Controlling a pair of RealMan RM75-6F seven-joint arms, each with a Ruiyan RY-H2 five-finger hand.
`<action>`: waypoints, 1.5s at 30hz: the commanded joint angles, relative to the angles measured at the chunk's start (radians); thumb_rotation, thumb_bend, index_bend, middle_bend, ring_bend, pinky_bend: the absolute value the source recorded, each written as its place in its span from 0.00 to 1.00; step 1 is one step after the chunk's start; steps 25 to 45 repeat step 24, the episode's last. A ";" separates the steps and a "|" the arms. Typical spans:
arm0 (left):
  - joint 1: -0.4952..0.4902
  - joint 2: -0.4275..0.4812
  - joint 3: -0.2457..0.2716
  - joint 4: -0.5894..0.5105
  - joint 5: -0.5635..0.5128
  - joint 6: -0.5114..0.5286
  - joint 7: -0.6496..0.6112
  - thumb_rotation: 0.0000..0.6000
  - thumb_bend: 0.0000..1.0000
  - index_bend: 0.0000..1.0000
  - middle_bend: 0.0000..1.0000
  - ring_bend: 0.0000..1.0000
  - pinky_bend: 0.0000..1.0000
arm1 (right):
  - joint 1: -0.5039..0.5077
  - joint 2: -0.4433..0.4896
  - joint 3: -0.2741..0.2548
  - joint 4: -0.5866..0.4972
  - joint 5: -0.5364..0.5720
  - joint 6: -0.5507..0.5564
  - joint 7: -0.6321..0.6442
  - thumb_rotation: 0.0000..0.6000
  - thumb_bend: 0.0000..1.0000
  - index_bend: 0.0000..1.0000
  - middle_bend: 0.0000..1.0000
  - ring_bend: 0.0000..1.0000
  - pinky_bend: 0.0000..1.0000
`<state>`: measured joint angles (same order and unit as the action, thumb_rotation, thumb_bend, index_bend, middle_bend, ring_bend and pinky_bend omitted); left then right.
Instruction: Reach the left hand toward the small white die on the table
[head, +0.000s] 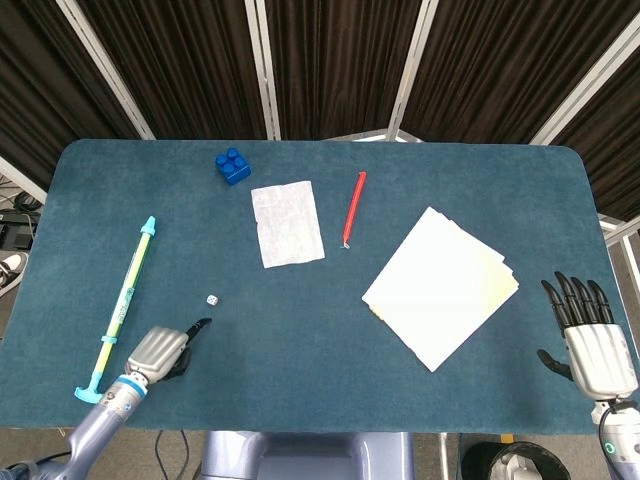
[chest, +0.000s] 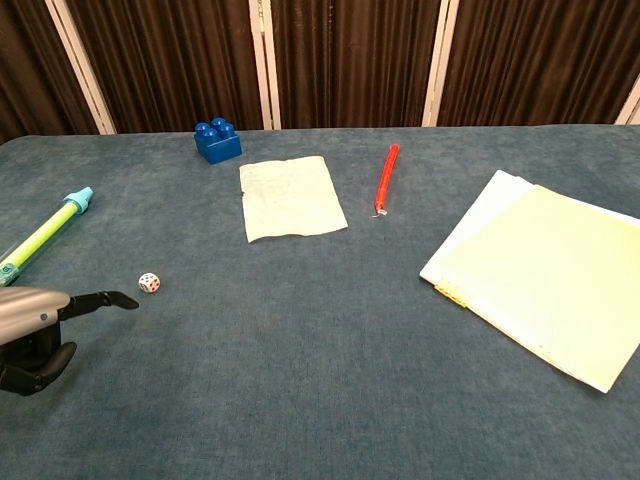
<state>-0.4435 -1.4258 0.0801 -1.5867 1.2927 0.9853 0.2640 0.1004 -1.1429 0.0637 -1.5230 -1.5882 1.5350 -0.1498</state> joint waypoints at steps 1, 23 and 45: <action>0.027 0.016 -0.001 -0.015 0.057 0.077 -0.032 1.00 0.83 0.08 1.00 0.95 1.00 | 0.001 0.000 0.000 -0.001 0.000 -0.001 0.000 1.00 0.00 0.00 0.00 0.00 0.00; 0.232 0.207 -0.084 -0.051 0.177 0.539 -0.055 1.00 0.00 0.00 0.00 0.00 0.00 | 0.003 0.010 -0.001 -0.010 0.001 -0.004 0.008 1.00 0.00 0.00 0.00 0.00 0.00; 0.232 0.216 -0.082 -0.057 0.167 0.523 -0.051 1.00 0.00 0.00 0.00 0.00 0.00 | 0.003 0.011 0.000 -0.010 0.002 -0.004 0.009 1.00 0.00 0.00 0.00 0.00 0.00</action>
